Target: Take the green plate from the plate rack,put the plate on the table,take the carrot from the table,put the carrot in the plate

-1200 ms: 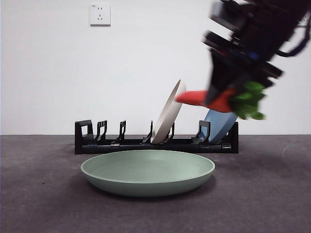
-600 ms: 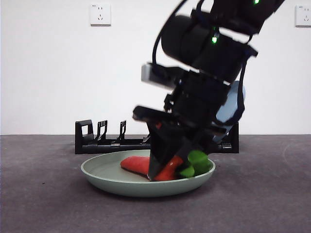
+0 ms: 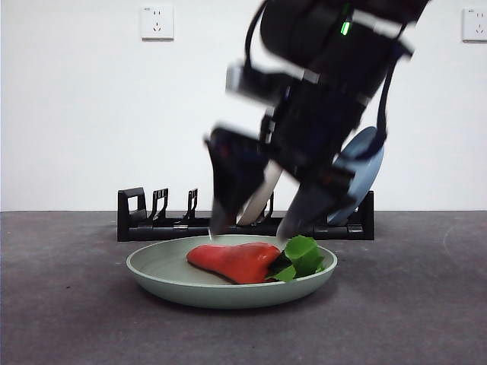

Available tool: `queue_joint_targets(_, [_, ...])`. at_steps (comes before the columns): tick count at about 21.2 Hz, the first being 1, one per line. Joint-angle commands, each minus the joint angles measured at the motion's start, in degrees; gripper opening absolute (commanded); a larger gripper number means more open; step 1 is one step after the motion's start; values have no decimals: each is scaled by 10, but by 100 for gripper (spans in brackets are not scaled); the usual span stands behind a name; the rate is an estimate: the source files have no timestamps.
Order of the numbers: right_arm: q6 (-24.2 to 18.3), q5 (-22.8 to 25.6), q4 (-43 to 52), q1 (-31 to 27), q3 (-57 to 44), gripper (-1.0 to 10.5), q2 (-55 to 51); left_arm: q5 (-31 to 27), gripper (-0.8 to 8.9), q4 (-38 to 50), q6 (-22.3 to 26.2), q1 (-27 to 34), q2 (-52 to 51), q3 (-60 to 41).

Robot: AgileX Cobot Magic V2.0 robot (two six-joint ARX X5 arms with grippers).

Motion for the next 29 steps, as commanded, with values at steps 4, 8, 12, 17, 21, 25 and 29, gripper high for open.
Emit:
queue_joint_targets(4, [6, -4, -150, 2, -1, 626, -155, -2, 315, -27, 1, -2, -1, -2])
queue_joint_targets(8, [14, -22, -301, 2, -1, 626, -276, 0, 314, -66, 1, -2, -1, -2])
queue_joint_targets(12, [26, -56, -373, 2, -1, 626, -348, 13, 314, -98, 1, -2, -1, -2])
queue_joint_targets(17, [41, -63, -422, 2, -1, 585, -423, 49, 308, -131, 1, -2, -1, -2])
queue_joint_targets(21, [50, -62, -439, 2, -1, 358, -462, 50, 144, -150, 1, -2, -1, -2])
queue_joint_targets(25, [50, -62, -444, 2, -1, -21, -486, 62, -8, -160, 1, -2, -1, -2])
queue_joint_targets(29, [50, -62, -445, 2, -1, -8, -493, 74, -8, -164, 1, -2, -1, -2])
